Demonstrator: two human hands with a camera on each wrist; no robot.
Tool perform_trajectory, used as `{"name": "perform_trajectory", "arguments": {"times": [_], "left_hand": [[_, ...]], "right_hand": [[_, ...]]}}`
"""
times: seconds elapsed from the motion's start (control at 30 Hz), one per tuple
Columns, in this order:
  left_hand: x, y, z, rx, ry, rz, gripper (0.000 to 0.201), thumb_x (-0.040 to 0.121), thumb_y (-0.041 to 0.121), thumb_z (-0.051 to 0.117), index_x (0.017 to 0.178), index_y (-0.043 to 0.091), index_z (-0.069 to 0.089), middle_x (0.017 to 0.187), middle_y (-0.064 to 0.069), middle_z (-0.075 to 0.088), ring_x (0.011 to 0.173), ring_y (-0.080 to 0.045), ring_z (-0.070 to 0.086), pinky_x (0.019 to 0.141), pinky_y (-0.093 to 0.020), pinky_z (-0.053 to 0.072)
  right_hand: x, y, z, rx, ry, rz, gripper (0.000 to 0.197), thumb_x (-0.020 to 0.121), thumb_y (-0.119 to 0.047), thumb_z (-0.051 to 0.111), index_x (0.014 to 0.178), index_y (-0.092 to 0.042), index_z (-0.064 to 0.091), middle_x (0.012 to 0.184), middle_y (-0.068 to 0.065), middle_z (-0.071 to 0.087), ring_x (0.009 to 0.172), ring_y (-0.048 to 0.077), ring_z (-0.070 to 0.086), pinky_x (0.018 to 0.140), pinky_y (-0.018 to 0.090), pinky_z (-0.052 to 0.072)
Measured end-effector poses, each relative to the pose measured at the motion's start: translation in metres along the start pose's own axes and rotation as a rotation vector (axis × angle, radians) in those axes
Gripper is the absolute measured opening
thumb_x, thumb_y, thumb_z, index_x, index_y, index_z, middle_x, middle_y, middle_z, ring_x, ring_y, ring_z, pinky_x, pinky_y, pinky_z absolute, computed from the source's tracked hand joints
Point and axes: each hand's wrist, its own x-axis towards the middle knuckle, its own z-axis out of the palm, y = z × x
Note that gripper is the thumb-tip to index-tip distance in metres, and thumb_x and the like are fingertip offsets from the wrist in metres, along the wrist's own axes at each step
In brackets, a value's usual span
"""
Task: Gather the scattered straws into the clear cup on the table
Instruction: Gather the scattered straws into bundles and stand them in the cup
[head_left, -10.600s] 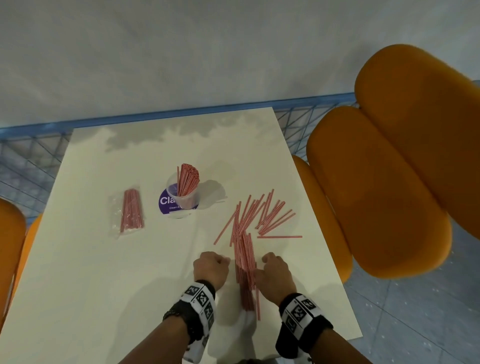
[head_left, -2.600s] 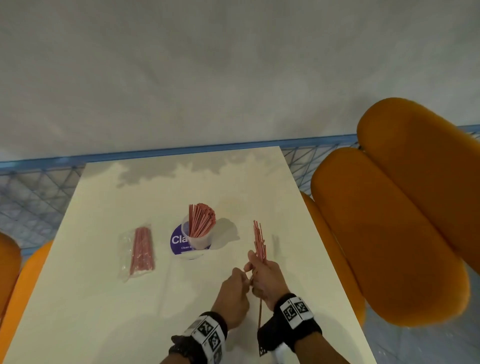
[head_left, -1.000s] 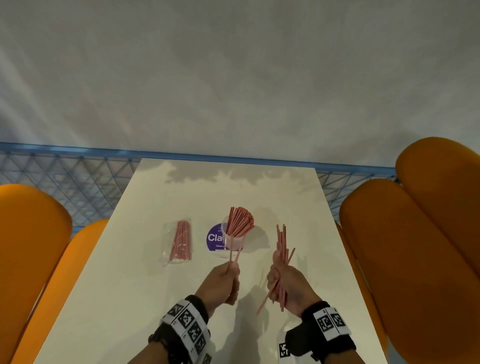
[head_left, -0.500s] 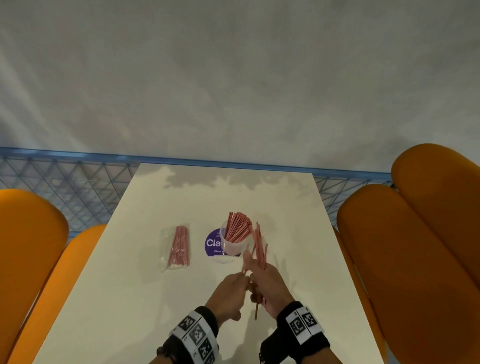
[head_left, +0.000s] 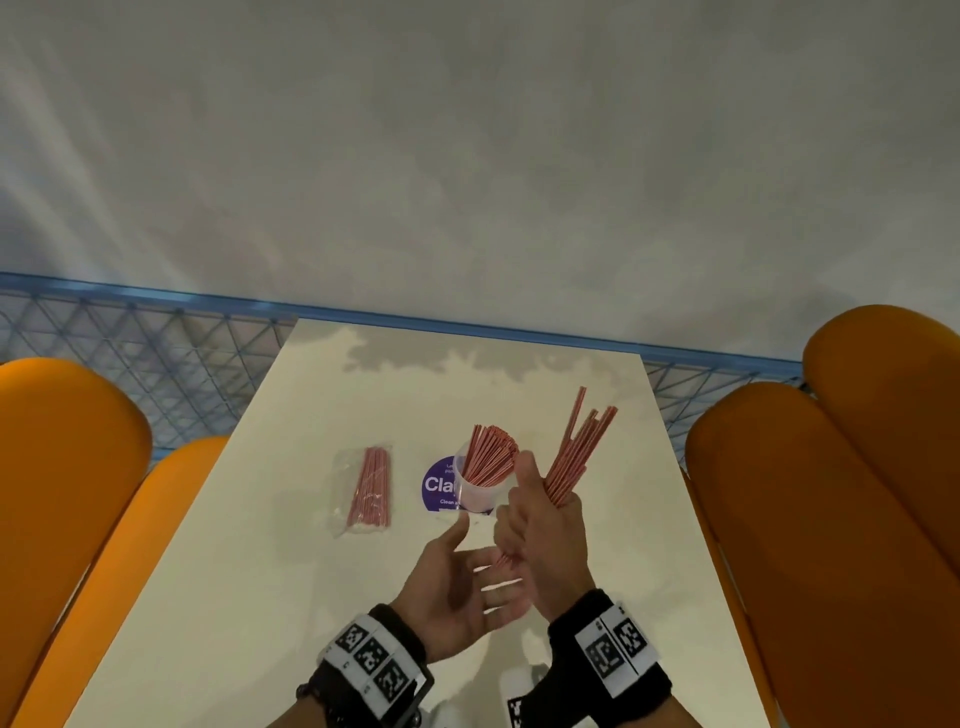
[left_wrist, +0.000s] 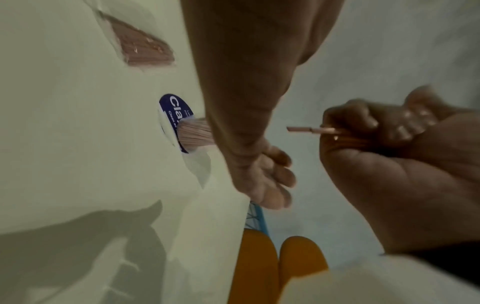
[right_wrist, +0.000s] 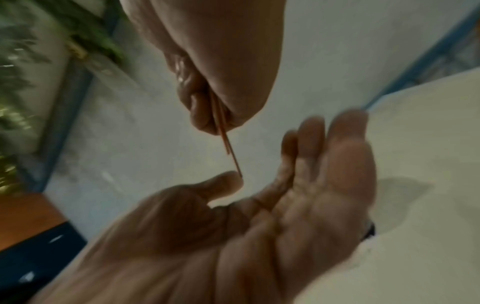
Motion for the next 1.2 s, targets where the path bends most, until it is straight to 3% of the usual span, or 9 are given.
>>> {"name": "perform_trajectory", "arguments": {"times": [0.13,0.27,0.43,0.53,0.67,0.8,0.9,1.03,1.2], "left_hand": [[-0.014,0.006,0.006,-0.178,-0.197,0.02,0.064,0.095,0.053,0.044,0.127,-0.001,0.057,0.116,-0.021,0.065,0.107,-0.035,0.061,0.103,-0.047,0.04],[-0.023,0.006,0.009,-0.194,-0.277,0.064,0.059,0.094,0.05,0.048,0.125,0.001,0.061,0.115,-0.02,0.067,0.106,-0.032,0.064,0.093,-0.044,0.05],[-0.021,0.006,0.006,-0.148,-0.255,0.089,0.06,0.094,0.049,0.046,0.122,-0.002,0.061,0.115,-0.022,0.065,0.108,-0.034,0.06,0.096,-0.047,0.046],[-0.024,0.01,0.0,0.154,-0.188,0.149,0.04,0.084,0.034,0.057,0.103,0.0,0.068,0.093,-0.017,0.066,0.087,-0.028,0.064,0.083,-0.043,0.051],[-0.032,0.023,-0.009,0.893,-0.161,0.17,0.007,0.07,0.011,0.064,0.077,0.012,0.065,0.072,-0.006,0.061,0.064,-0.017,0.058,0.064,-0.027,0.046],[-0.024,0.02,-0.012,1.663,0.193,0.318,0.043,0.085,0.035,0.061,0.049,0.019,0.044,0.048,0.006,0.045,0.045,-0.01,0.042,0.052,-0.023,0.035],[-0.004,0.015,-0.023,1.816,0.381,0.427,0.045,0.087,0.045,0.047,0.05,0.019,0.042,0.054,0.004,0.044,0.054,-0.018,0.045,0.056,-0.028,0.036],[0.019,0.017,-0.017,1.877,0.363,0.441,0.04,0.09,0.044,0.046,0.058,0.02,0.043,0.06,0.005,0.046,0.058,-0.018,0.048,0.058,-0.03,0.038],[0.047,0.063,-0.023,1.785,0.418,0.461,0.056,0.069,0.066,0.069,0.105,0.028,0.051,0.103,0.01,0.058,0.089,-0.011,0.056,0.083,-0.032,0.051]], "right_hand": [[-0.014,0.004,0.016,-0.146,-0.103,-0.141,0.058,0.084,-0.045,0.07,0.059,0.002,0.047,0.046,0.011,0.039,0.043,0.018,0.035,0.047,0.028,0.036],[-0.017,0.01,0.021,-0.178,-0.091,-0.22,0.045,0.085,-0.026,0.073,0.058,0.005,0.053,0.049,0.017,0.051,0.047,0.021,0.045,0.058,0.032,0.043],[-0.016,0.01,0.031,-0.084,0.016,-0.146,0.059,0.09,-0.041,0.065,0.051,-0.012,0.029,0.046,0.003,0.023,0.046,0.014,0.019,0.047,0.028,0.02],[-0.009,0.01,0.023,0.043,0.025,-0.083,0.058,0.093,-0.044,0.054,0.056,-0.013,0.022,0.048,0.0,0.017,0.046,0.014,0.014,0.047,0.032,0.012],[-0.006,0.023,0.001,-0.198,-0.02,-0.021,0.054,0.094,-0.048,0.05,0.053,-0.015,0.041,0.053,0.006,0.037,0.055,0.02,0.038,0.059,0.034,0.037],[-0.007,0.039,-0.022,-0.489,-0.095,0.08,0.046,0.086,-0.052,0.063,0.06,-0.014,0.057,0.056,0.0,0.053,0.057,0.016,0.046,0.06,0.029,0.04],[0.004,0.04,-0.034,-0.746,0.055,-0.01,0.037,0.087,-0.048,0.064,0.066,-0.018,0.057,0.057,-0.006,0.057,0.054,0.009,0.047,0.056,0.021,0.039],[0.02,0.03,-0.028,-0.988,-0.014,-0.003,0.044,0.092,-0.041,0.059,0.057,-0.021,0.042,0.052,-0.005,0.044,0.049,0.007,0.04,0.051,0.016,0.036],[0.069,0.011,-0.04,-1.139,0.049,-0.169,0.045,0.096,-0.036,0.056,0.06,-0.019,0.036,0.049,-0.006,0.037,0.044,0.009,0.038,0.049,0.016,0.035]]}}
